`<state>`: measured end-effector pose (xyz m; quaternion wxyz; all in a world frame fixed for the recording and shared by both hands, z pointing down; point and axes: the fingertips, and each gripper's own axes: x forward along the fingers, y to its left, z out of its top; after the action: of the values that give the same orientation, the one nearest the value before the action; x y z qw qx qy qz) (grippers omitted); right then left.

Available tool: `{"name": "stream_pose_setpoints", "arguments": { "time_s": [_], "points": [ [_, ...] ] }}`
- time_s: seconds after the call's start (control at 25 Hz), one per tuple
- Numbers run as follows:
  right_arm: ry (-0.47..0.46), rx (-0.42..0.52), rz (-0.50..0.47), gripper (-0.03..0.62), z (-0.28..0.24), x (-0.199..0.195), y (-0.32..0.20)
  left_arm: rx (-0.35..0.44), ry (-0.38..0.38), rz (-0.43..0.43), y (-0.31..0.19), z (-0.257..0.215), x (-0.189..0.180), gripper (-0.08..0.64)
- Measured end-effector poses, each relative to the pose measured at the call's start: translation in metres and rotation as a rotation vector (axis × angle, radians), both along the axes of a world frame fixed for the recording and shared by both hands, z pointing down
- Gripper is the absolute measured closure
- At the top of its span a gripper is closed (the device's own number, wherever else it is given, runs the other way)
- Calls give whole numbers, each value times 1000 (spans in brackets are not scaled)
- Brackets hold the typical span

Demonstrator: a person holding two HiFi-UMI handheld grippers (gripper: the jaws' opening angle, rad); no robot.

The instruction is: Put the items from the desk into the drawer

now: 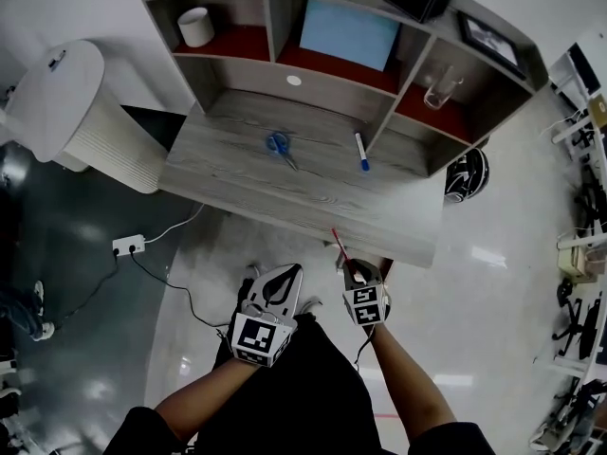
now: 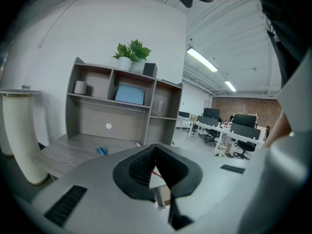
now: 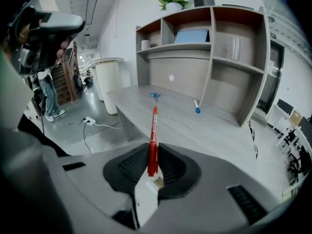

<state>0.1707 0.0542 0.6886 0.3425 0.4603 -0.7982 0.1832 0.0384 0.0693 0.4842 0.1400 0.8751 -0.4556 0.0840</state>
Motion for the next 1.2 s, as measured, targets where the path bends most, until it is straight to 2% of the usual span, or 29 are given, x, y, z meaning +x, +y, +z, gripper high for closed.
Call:
{"name": "stream_pose_setpoints", "arguments": {
  "time_s": [0.32,0.48,0.68,1.2],
  "points": [
    [49,-47,-56,520,30,31,20,-14,0,-2,3,14,29,557],
    [105,-57,-89,520,45,47,25,-28,-3,-4,4,25,36,557],
    [131,-73,-118,520,60,58,33,-50,-8,4,8,30,45,557],
    [190,-152,-141,520,116,89,36,-89,-47,-11,5,53,47,557]
  ]
}}
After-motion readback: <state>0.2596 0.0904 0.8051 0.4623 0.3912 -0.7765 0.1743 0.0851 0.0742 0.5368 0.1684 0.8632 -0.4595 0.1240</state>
